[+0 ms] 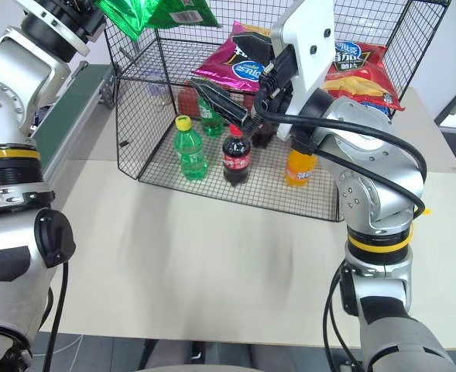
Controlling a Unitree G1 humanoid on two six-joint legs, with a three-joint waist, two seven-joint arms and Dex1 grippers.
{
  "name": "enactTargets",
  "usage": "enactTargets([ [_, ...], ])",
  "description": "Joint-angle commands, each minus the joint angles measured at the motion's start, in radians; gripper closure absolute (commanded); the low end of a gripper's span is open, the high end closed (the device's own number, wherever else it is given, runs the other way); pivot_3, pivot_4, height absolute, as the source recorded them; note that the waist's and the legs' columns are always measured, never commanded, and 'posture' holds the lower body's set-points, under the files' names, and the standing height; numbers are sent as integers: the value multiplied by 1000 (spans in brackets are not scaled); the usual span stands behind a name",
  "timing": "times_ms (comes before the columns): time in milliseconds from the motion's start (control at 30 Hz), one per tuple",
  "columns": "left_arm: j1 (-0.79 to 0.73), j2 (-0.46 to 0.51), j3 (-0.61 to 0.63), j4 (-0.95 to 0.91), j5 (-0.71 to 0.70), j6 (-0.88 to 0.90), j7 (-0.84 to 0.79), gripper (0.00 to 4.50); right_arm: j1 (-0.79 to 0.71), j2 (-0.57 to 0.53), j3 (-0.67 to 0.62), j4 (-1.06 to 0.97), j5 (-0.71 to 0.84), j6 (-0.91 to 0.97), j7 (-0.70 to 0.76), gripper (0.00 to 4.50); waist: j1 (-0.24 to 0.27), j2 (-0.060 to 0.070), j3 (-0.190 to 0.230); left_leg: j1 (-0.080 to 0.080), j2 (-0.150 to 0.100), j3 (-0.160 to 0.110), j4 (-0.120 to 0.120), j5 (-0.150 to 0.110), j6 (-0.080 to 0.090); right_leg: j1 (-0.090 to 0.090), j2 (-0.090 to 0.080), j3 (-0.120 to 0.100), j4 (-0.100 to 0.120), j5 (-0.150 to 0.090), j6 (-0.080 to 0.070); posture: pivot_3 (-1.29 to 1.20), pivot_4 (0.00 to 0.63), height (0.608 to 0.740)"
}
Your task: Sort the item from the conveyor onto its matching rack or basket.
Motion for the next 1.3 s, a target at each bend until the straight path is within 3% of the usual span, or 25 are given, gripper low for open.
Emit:
enactTargets([
  [33, -4, -13, 36, 21, 71, -33, -56, 4412, -30, 8, -26, -50, 14, 11, -38, 0, -1, 0, 0, 0, 0, 0, 0, 0, 0, 0, 0, 0, 0, 0, 0, 0, 150, 740],
  [167, 74, -26, 61, -30, 100, 1, -43, 4412, -33, 5, -26, -52, 12, 20, -53, 0, -2, 0, 0, 0, 2, 0, 0, -1, 1, 0, 1, 2, 1, 0, 0, 0, 150, 740],
  [633, 206, -143, 167, -241, 103, 51, 230, 4412, -40, 11, -14, -10, 7, -4, -37, 0, 1, 0, 0, -2, 3, -2, 1, -1, 1, 0, 3, 7, 4, 0, 0, 0, 150, 740],
  [1067, 199, -449, 236, -330, 89, -31, 699, 4412, -43, 4, -12, -3, 2, 0, -35, 0, 5, 0, 0, -3, 2, -2, 1, -1, 2, 0, 4, 8, 4, 0, 0, 0, 150, 740],
  [1300, 161, -505, 258, -300, 98, -106, 783, 4412, -43, 6, -9, -4, -2, 0, -40, 0, 4, 0, 0, -3, 2, -2, 1, -1, 1, 0, 4, 9, 3, 0, 0, 0, 150, 740],
])
